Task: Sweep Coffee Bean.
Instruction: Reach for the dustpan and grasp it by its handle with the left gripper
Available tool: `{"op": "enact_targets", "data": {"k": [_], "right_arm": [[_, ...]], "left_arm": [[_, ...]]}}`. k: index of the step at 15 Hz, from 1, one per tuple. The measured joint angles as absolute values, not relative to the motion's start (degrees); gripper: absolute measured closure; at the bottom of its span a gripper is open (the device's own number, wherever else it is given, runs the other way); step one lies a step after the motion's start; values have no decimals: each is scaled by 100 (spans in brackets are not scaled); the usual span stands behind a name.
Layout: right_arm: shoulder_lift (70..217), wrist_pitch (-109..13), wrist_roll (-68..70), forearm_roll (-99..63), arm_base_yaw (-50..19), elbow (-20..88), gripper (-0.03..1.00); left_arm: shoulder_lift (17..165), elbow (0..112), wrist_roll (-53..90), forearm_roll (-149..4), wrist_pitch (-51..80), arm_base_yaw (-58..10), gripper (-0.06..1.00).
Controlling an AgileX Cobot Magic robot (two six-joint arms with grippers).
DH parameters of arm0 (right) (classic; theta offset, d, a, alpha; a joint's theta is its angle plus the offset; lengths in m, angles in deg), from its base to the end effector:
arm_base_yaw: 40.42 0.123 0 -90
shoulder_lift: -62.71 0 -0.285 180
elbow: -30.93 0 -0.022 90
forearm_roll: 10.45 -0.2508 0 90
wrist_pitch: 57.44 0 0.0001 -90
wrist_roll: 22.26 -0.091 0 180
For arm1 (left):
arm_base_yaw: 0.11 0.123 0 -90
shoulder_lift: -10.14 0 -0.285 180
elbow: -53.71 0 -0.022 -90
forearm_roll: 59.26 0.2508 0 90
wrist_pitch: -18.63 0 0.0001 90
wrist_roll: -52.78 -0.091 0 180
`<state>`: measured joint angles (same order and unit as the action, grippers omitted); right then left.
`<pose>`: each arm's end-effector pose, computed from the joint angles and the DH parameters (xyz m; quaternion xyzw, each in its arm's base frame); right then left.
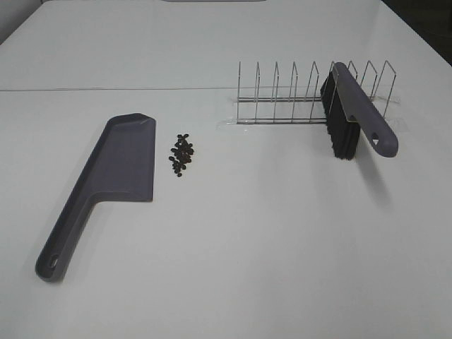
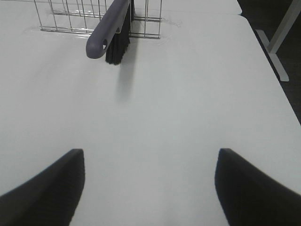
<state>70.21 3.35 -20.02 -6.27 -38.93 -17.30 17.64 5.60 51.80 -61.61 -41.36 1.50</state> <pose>-0.0063 -0.0060 0.2791 -0.0260 0.8495 -0.0399 0.5255 -0.0059 -0.0034 0.2807 -0.0039 0.8460 -0.0084 0.5331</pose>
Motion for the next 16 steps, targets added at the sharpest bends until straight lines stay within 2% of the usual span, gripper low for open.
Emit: {"op": "enact_targets", "data": {"k": [16], "right_arm": [[7021,335,-2002,-627,-3893,-1730,22]], "left_arm": [[1764,560,5180,-6161,-4136,150,25]]}}
